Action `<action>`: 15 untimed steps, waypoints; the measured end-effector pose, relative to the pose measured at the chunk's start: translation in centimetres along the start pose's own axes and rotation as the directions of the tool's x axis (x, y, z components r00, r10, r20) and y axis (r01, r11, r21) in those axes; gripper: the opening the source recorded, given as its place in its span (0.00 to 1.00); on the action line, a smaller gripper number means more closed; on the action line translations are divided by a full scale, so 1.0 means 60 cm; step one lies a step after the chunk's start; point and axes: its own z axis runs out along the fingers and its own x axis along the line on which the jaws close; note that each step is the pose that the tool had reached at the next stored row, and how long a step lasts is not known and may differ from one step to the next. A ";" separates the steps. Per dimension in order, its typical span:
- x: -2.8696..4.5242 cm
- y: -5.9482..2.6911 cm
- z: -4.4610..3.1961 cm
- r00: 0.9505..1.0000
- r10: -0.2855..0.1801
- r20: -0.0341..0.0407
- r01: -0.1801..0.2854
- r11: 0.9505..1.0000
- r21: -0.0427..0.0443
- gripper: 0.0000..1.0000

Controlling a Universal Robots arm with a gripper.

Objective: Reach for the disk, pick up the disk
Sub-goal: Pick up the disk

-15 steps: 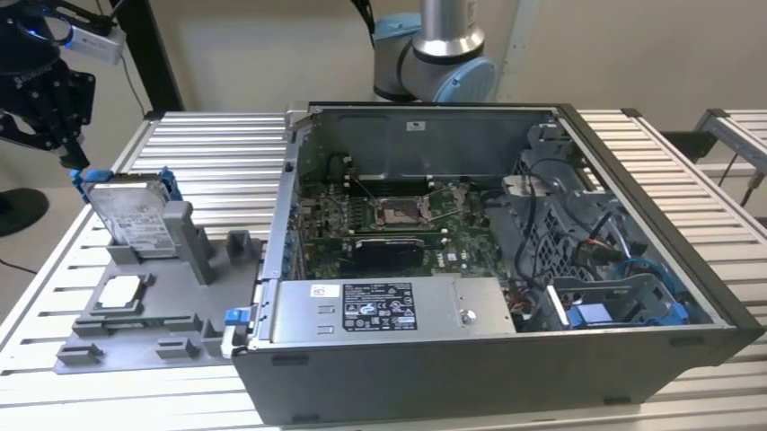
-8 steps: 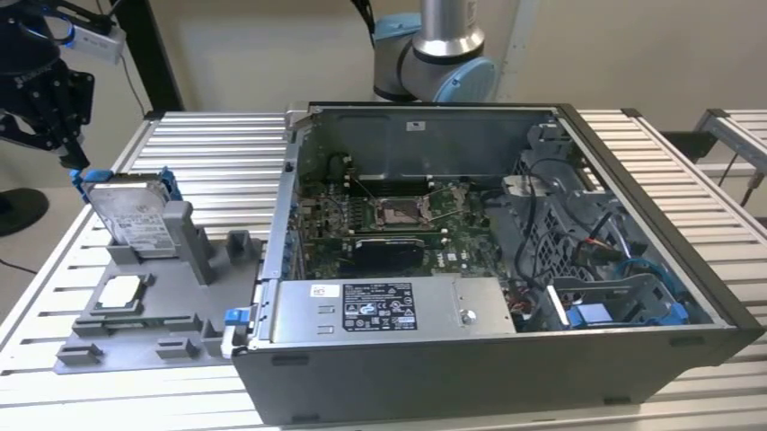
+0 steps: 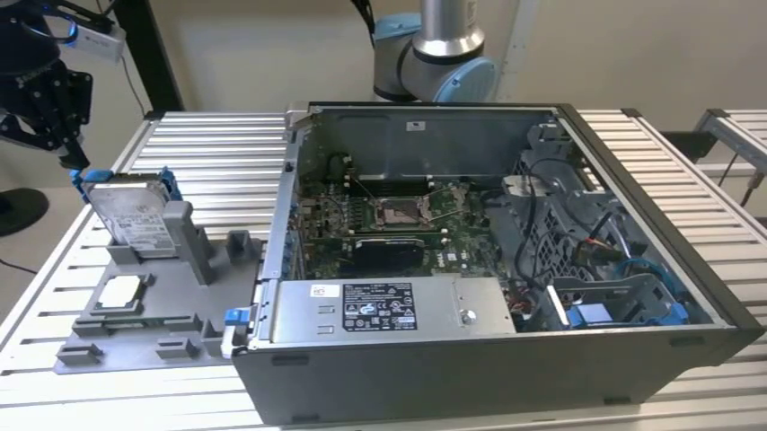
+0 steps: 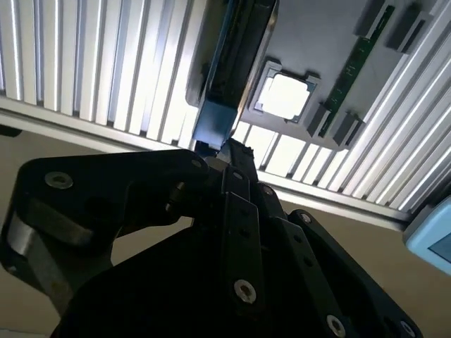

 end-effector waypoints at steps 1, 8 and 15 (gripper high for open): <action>0.000 0.000 0.000 1.000 -0.007 0.000 0.007 1.000 0.000 0.00; 0.000 -0.001 0.001 0.997 -0.074 -0.001 0.074 0.997 0.008 0.00; -0.003 -0.013 0.003 0.994 -0.110 -0.002 0.110 0.994 0.008 0.00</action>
